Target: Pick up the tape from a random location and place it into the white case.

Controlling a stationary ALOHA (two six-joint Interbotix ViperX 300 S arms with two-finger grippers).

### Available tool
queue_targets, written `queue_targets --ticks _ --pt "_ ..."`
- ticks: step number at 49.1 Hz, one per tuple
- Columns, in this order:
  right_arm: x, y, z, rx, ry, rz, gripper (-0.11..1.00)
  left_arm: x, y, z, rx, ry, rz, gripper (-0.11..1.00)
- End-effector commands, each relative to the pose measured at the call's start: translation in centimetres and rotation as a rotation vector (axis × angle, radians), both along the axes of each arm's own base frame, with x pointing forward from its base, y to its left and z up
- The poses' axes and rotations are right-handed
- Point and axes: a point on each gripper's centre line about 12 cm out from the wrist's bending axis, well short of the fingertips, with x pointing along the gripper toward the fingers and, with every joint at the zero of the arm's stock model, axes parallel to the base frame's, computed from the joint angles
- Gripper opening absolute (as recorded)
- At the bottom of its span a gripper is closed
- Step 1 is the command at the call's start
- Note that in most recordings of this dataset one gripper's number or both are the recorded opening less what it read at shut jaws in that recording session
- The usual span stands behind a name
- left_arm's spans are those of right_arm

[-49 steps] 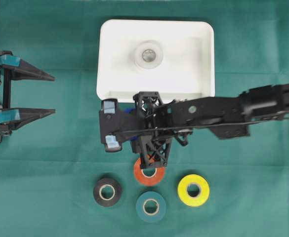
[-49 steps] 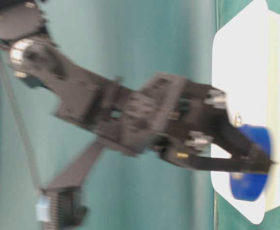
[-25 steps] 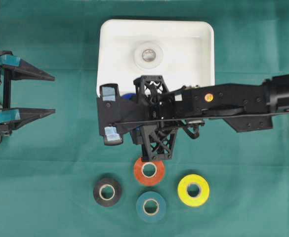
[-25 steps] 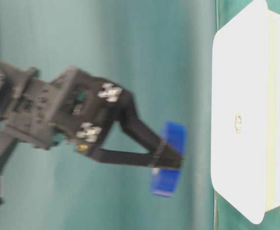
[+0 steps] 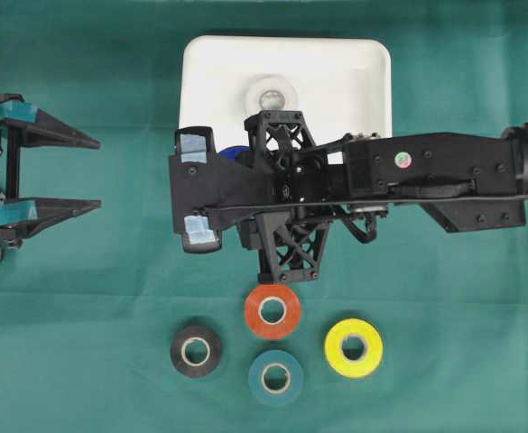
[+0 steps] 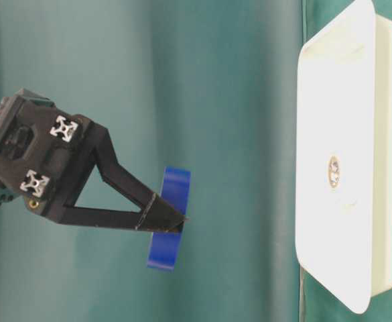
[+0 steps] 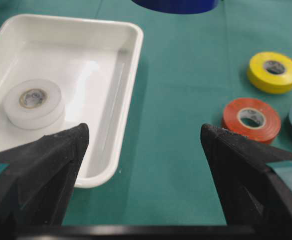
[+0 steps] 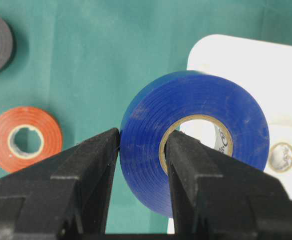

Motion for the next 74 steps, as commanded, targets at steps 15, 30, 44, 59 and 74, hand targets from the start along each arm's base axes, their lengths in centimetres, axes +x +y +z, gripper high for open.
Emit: queue_targets --ticks 15,30,44,59,74 --pt "-0.5 0.0 3.0 0.004 -0.074 -0.001 0.33 0.2 0.0 0.3 -0.001 -0.005 -0.001 0.97" --pt "-0.6 0.1 3.0 0.003 -0.073 0.001 0.33 0.2 0.0 0.3 -0.003 -0.005 -0.001 0.97" --pt "-0.5 0.1 3.0 0.003 -0.076 0.001 0.33 0.2 0.0 0.3 -0.003 -0.005 -0.001 0.97" --pt "-0.5 0.1 3.0 0.003 -0.076 0.003 0.33 0.2 0.0 0.2 -0.003 0.000 -0.001 0.97" --pt "-0.7 -0.9 2.4 -0.027 -0.061 -0.014 0.33 0.2 0.0 0.2 -0.003 0.003 -0.001 0.97"
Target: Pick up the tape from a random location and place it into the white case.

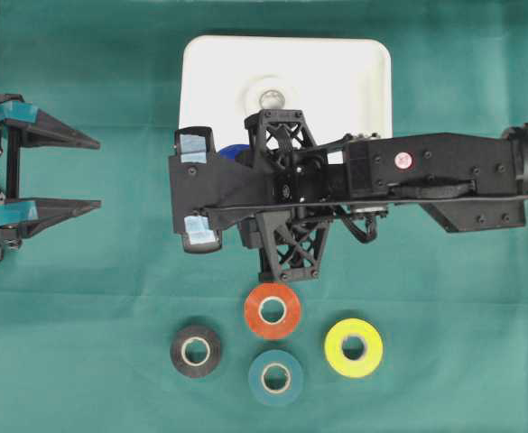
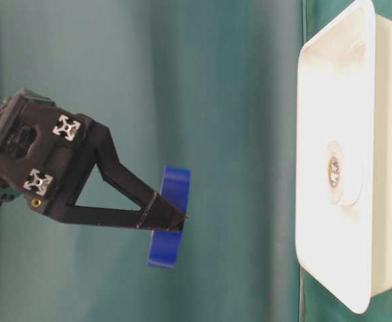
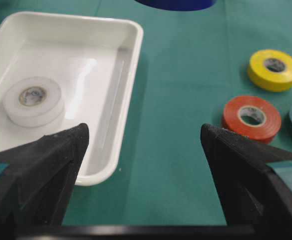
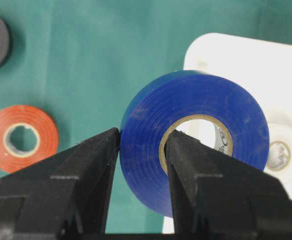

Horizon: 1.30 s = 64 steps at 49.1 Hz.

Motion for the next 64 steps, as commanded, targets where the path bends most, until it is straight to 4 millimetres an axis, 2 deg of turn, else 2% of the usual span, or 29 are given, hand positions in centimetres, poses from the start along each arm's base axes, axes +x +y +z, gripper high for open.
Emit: queue_targets --ticks 1,12,24,31,38,45,56,64 --pt "-0.6 -1.0 2.4 -0.010 -0.062 -0.017 0.33 0.2 0.0 0.3 -0.002 -0.006 -0.001 0.97" --pt "-0.7 -4.7 2.2 -0.021 -0.063 -0.087 0.33 0.2 0.0 0.3 -0.003 -0.005 -0.001 0.97" --pt "-1.0 -10.2 1.9 -0.030 -0.100 -0.194 0.33 0.2 0.0 0.3 -0.002 -0.008 -0.001 0.97" --pt "-1.2 -12.3 1.7 -0.031 -0.122 -0.236 0.33 0.2 0.0 0.4 -0.002 -0.008 -0.001 0.97" --pt "-1.4 -13.0 1.4 -0.032 -0.114 -0.250 0.33 0.2 0.0 0.3 -0.002 -0.006 -0.001 0.97" --pt "-2.5 -13.3 1.1 -0.032 -0.089 -0.263 0.33 0.2 0.0 0.3 -0.003 -0.005 -0.001 0.97" --pt "-6.2 -14.9 0.1 -0.025 -0.068 -0.326 0.33 0.2 0.0 0.3 -0.003 0.001 -0.001 0.97" --pt "-8.6 -15.3 -0.4 -0.024 -0.075 -0.349 0.33 0.2 0.0 0.2 -0.003 0.003 -0.001 0.97"
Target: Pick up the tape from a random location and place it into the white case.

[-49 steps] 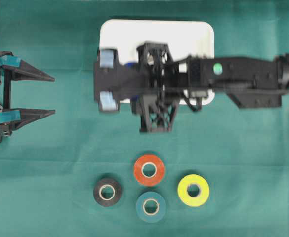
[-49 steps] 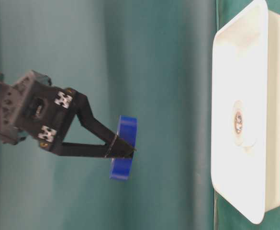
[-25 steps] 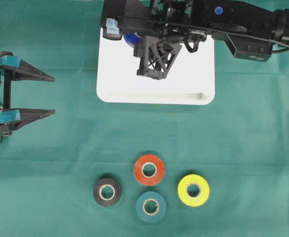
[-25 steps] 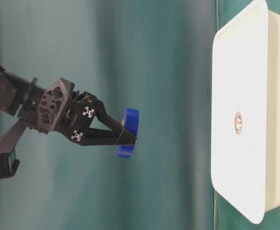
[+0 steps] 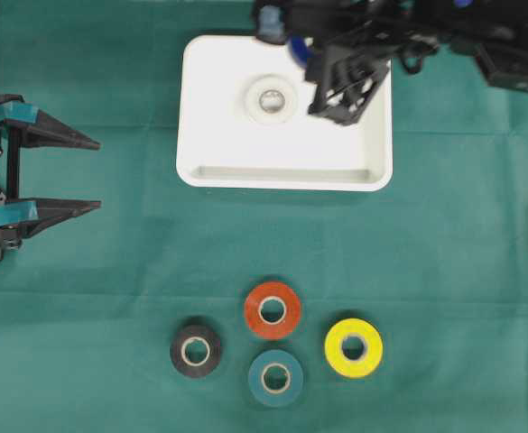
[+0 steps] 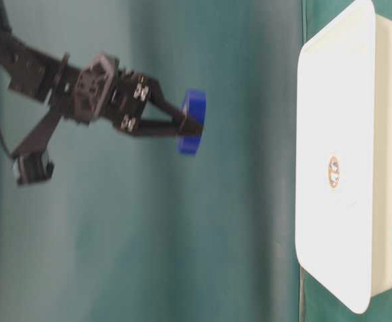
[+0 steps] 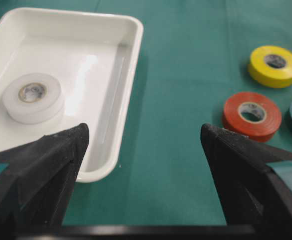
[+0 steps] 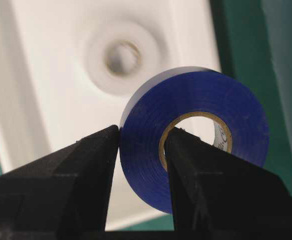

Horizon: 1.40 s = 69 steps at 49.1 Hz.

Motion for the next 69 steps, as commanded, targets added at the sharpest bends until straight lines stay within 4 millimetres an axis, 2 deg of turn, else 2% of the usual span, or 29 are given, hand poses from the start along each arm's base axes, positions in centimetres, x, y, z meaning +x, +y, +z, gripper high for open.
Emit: queue_targets --ticks 1,16,69 --pt "-1.3 0.2 1.7 -0.018 -0.055 -0.002 0.33 0.2 0.0 0.3 -0.002 -0.008 -0.001 0.97" --pt "-3.6 0.8 1.2 -0.014 -0.057 -0.006 0.33 0.2 0.0 0.3 -0.002 -0.008 -0.001 0.97" --pt "-3.4 0.8 1.1 -0.017 -0.080 -0.003 0.33 0.2 0.0 0.3 -0.004 -0.008 0.000 0.97"
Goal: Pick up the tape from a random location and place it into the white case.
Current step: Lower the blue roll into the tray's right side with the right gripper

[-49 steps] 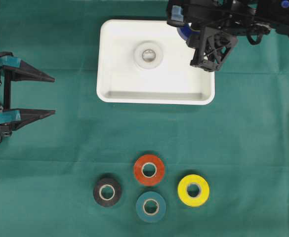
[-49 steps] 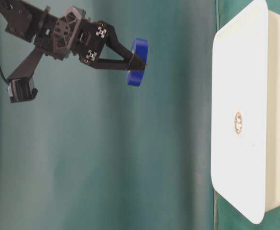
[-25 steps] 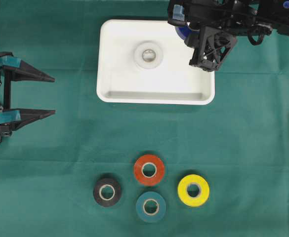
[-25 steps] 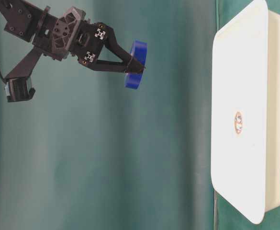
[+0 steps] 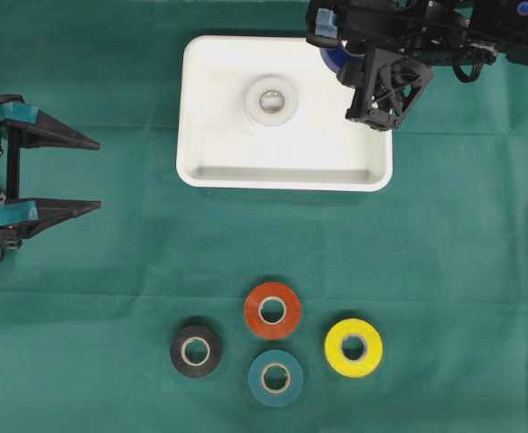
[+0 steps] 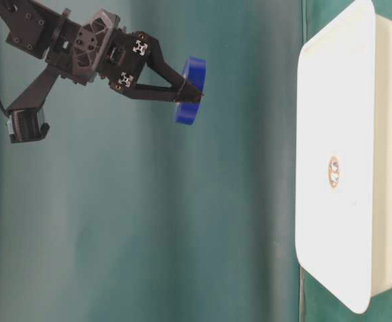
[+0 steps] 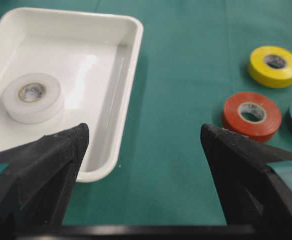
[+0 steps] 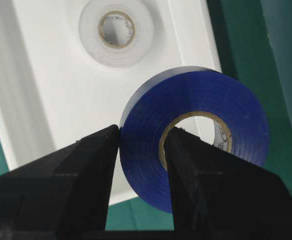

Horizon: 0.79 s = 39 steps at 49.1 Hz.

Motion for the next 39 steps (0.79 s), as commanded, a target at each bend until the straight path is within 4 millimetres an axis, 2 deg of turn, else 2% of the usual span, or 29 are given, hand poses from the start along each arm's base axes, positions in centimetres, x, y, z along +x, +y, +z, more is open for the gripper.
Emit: queue_targets --ticks 1,9,16,23,32,39 --pt "-0.2 0.1 1.2 -0.012 -0.040 0.001 0.33 0.2 0.0 0.4 -0.002 -0.009 -0.001 0.97" --pt "0.1 0.0 0.2 -0.009 -0.034 0.005 0.33 0.2 0.0 0.3 -0.001 -0.008 -0.001 0.97" --pt "0.5 0.0 -1.4 -0.005 -0.028 0.013 0.33 0.2 0.0 0.4 -0.001 -0.009 -0.001 0.97" --pt "0.8 -0.1 -4.0 0.005 -0.006 0.021 0.33 0.2 0.0 0.3 -0.001 -0.006 -0.001 0.97" --pt "1.1 -0.4 -8.5 0.023 0.021 0.030 0.33 0.2 0.0 0.4 -0.002 -0.011 -0.001 0.97" --pt "1.7 -0.7 -11.1 0.032 0.021 0.036 0.33 0.2 0.0 0.4 -0.002 -0.011 -0.001 0.97"
